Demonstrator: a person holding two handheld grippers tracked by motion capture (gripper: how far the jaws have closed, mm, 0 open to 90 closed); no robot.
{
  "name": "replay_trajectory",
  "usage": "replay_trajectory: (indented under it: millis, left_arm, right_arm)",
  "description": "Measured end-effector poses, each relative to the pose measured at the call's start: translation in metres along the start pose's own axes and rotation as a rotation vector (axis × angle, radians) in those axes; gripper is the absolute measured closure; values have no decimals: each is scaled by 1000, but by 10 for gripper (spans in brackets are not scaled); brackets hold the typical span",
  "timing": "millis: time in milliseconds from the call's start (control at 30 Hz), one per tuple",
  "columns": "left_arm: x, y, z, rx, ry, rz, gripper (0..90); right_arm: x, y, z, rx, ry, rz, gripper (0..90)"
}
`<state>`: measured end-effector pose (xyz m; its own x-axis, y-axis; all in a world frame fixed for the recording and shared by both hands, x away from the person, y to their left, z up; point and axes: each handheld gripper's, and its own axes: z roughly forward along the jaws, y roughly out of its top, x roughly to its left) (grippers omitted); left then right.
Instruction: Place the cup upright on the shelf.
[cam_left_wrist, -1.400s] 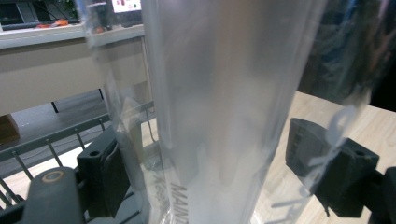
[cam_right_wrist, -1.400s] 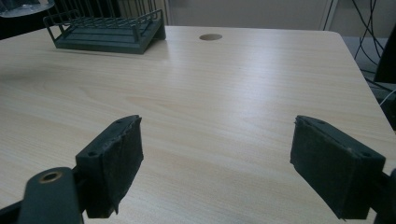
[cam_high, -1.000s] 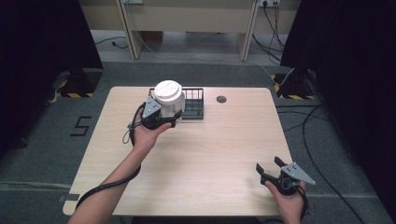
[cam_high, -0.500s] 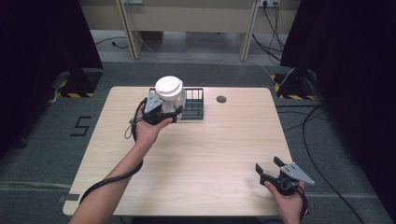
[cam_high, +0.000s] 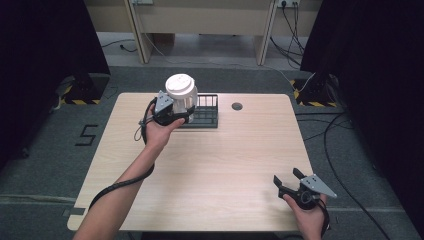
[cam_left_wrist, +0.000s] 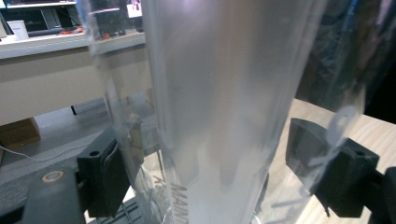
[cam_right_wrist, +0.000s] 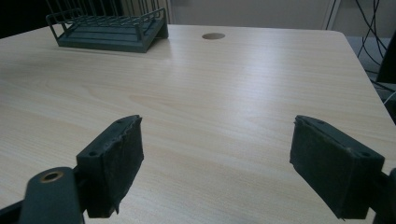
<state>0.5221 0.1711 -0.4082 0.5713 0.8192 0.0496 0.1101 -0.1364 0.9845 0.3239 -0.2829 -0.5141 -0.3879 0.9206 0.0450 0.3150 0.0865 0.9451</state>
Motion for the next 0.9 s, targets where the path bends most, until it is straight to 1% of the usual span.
replay_trajectory:
  millis: [100, 167, 600, 700, 900]
  left_arm:
    - [2, 3, 2, -5, 4, -6, 177]
    - [3, 5, 4, -4, 6, -5, 177]
    - [6, 13, 18, 3, 13, -3, 177]
    - [10, 15, 23, 2, 25, -11, 177]
    - [15, 17, 29, 8, 38, -15, 177]
  right_arm:
    - [0, 0, 0, 0, 1, 0, 179]
    - [0, 0, 0, 1, 5, 9, 178]
    - [0, 0, 0, -3, 9, 9, 178]
    - [0, 0, 0, -3, 10, 10, 178]
    - [0, 0, 0, -3, 9, 2, 178]
